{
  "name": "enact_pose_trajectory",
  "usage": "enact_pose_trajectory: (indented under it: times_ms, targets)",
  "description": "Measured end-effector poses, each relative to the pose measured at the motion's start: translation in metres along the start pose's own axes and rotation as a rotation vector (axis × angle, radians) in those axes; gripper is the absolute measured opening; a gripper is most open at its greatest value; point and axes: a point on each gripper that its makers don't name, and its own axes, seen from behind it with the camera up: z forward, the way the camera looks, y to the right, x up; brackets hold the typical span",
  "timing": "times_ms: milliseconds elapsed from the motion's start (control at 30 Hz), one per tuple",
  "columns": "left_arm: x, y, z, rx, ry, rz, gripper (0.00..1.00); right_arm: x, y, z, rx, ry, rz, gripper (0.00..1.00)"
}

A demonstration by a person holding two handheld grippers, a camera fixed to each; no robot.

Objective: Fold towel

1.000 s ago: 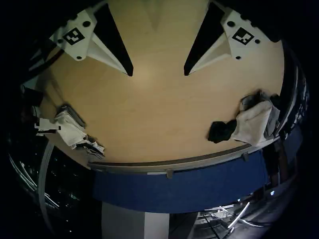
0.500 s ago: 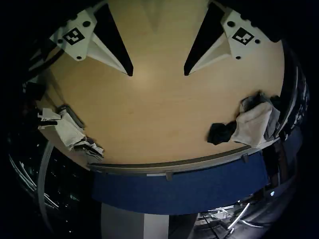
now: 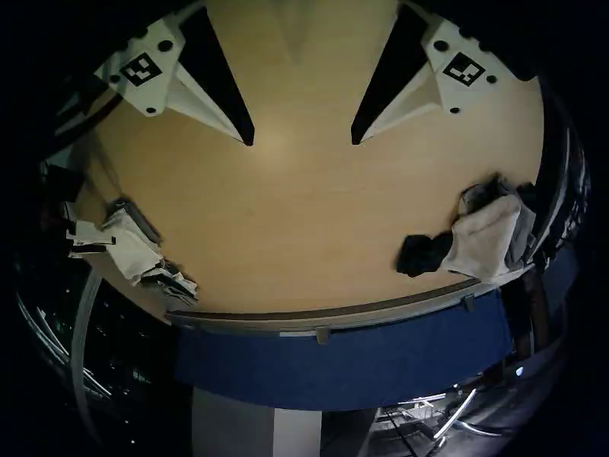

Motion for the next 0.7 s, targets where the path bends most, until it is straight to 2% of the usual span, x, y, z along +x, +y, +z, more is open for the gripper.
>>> enact_pose_trajectory:
  times_ms: [300,700]
  targets:
    - [0.001,0.000,0.002,0.003,0.001,-0.003,0.94,0.021,0.003,0.011,0.006,0.018,-0.021,1.00]
    - [0.003,-0.008,0.003,0.026,-0.004,-0.012,0.94,0.060,0.013,0.050,0.013,0.035,-0.049,1.00]
